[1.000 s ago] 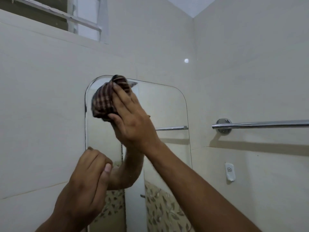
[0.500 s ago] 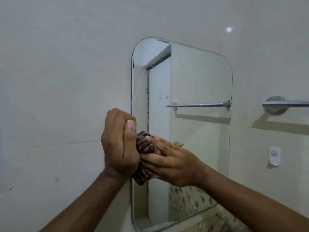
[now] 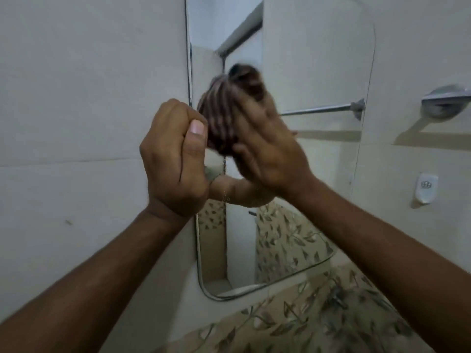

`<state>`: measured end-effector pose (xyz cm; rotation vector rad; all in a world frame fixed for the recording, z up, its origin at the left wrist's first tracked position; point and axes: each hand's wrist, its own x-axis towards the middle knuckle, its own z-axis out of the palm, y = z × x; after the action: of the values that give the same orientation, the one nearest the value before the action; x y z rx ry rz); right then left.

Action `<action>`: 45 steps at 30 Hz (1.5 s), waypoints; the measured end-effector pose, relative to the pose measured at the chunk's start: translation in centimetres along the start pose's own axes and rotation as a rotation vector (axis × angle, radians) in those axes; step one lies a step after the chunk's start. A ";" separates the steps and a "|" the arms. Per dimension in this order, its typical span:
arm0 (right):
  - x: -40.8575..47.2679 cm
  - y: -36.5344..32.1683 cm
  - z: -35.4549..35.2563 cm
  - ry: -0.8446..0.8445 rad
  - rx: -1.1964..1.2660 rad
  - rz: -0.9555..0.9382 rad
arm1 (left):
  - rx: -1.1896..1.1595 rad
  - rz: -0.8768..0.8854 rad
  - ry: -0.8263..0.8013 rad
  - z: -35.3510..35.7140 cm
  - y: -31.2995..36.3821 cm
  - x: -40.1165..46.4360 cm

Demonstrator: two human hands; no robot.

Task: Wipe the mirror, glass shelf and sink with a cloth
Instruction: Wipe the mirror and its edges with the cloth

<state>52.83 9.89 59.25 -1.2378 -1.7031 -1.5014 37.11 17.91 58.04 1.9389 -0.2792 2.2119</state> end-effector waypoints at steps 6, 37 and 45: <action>-12.6 -5.5 2.8 -0.214 0.043 -0.413 | -0.071 -0.046 -0.107 -0.8 0.5 -1.7; -19.2 -11.3 4.3 -0.069 0.109 -0.024 | 0.261 0.203 -0.562 -4.2 0.7 -15.4; -21.4 -10.1 5.0 0.141 0.070 0.767 | 0.617 0.469 -0.726 -3.3 -0.5 -16.4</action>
<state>53.79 9.28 35.07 -1.4724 -0.9909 -1.0151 36.15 18.97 41.36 3.2871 -0.1605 1.8470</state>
